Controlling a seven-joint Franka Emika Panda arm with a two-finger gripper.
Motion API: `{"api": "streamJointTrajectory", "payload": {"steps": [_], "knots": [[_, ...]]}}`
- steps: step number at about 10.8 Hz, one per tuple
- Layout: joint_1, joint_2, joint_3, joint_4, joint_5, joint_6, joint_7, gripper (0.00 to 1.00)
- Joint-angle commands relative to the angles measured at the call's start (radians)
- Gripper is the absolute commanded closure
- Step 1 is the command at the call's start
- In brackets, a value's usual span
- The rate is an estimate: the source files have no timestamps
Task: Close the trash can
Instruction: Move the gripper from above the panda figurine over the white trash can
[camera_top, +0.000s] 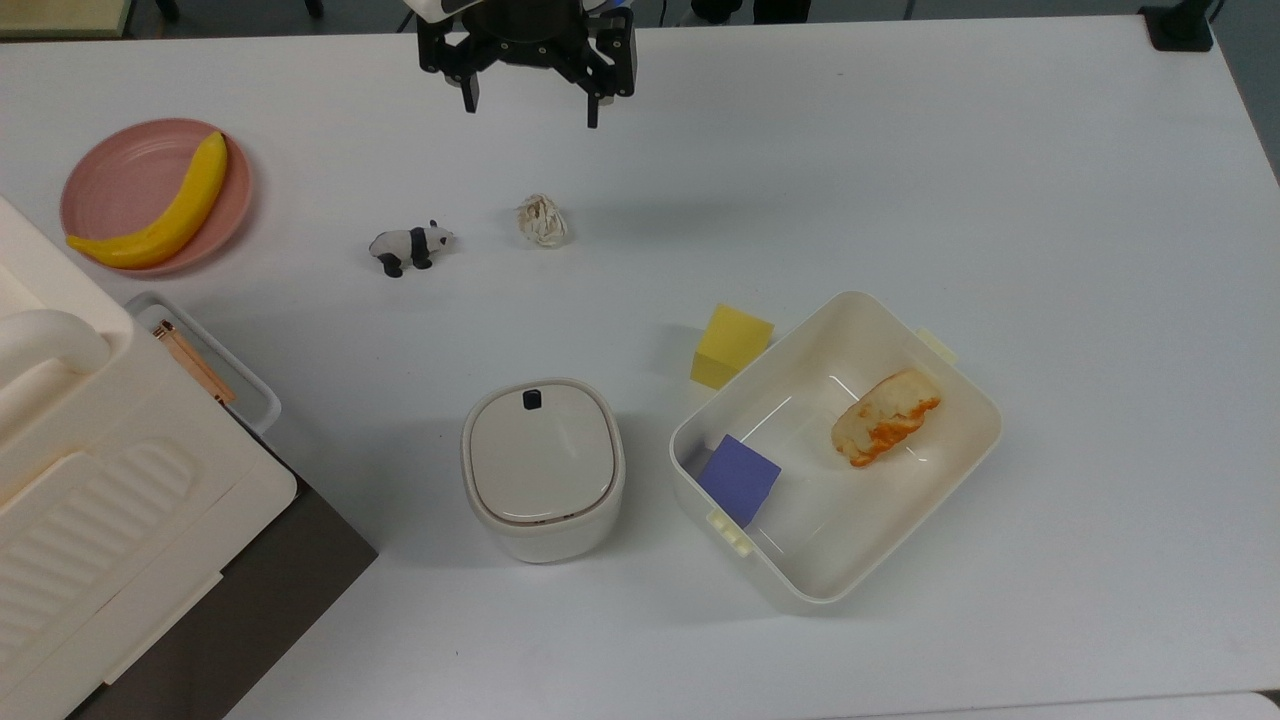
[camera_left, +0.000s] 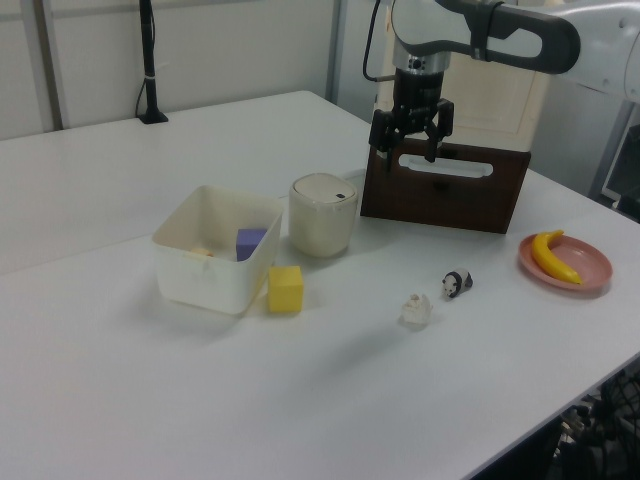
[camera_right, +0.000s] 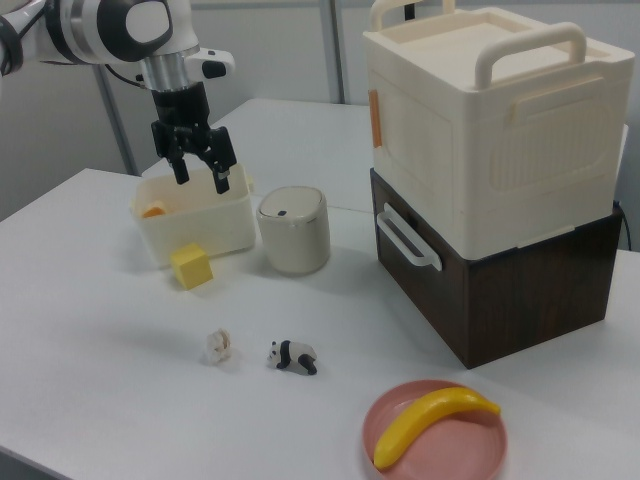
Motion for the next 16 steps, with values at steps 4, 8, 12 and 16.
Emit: {"api": "streamJointTrajectory", "payload": {"steps": [4,8,12,16], "knots": [[-0.080,0.049,-0.018,-0.024,0.000,0.111,-0.025,0.00],[-0.072,0.073,-0.017,-0.024,0.003,0.125,-0.017,0.00],[-0.042,0.104,-0.003,-0.025,0.014,0.163,-0.009,0.00],[0.001,0.133,-0.003,-0.031,0.017,0.238,-0.008,0.24]]}}
